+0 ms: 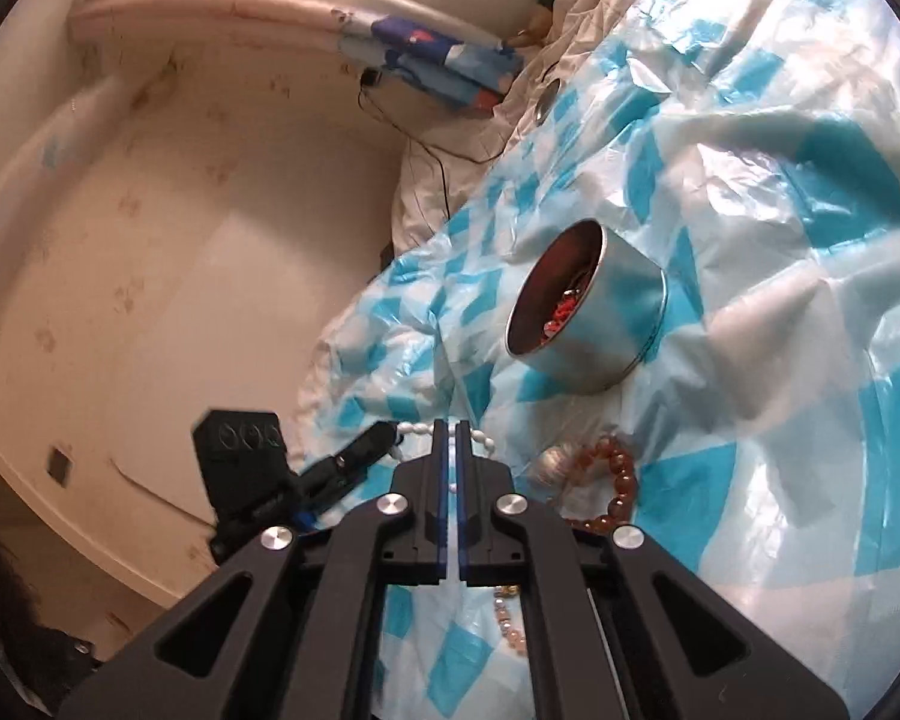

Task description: Organize jewelry

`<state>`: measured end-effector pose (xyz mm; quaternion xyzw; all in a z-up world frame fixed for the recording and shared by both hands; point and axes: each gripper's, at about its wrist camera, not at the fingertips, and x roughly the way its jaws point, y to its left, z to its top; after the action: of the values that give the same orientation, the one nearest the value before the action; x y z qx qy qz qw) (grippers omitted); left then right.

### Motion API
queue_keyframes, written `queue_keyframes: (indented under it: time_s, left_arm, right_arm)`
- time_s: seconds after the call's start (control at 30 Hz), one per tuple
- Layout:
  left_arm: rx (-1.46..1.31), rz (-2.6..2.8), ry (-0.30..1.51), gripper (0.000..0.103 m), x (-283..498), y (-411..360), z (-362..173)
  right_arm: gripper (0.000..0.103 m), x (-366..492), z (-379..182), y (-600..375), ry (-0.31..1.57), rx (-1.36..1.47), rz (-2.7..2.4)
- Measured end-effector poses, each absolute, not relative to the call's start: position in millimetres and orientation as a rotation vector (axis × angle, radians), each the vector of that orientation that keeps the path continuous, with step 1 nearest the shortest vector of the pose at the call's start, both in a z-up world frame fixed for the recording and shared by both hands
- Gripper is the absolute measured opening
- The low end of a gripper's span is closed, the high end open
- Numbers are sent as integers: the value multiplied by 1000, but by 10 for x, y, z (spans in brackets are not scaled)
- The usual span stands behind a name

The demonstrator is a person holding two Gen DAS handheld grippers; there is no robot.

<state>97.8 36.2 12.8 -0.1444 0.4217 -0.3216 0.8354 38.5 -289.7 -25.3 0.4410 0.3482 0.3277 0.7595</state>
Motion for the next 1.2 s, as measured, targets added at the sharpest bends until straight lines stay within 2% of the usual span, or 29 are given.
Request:
queue_keyframes:
  time_s: [0.13,0.37,0.63,0.9,1.2]
  left_arm:
    - [-305,-680,895,7,981,358,131]
    - [-305,-682,894,7,980,356,128]
    - [-306,-684,895,7,975,348,131]
    - [-306,-685,895,7,977,347,129]
    - [-311,-684,894,7,979,343,125]
  right_arm:
    - [2,382,-67,-2785,732,862,742]
    - [3,415,-321,-2658,950,743,608]
    - [3,401,-389,-2403,1020,472,480]
    - [3,406,-396,-2171,1029,329,484]
    - [0,360,-236,-2302,940,433,539]
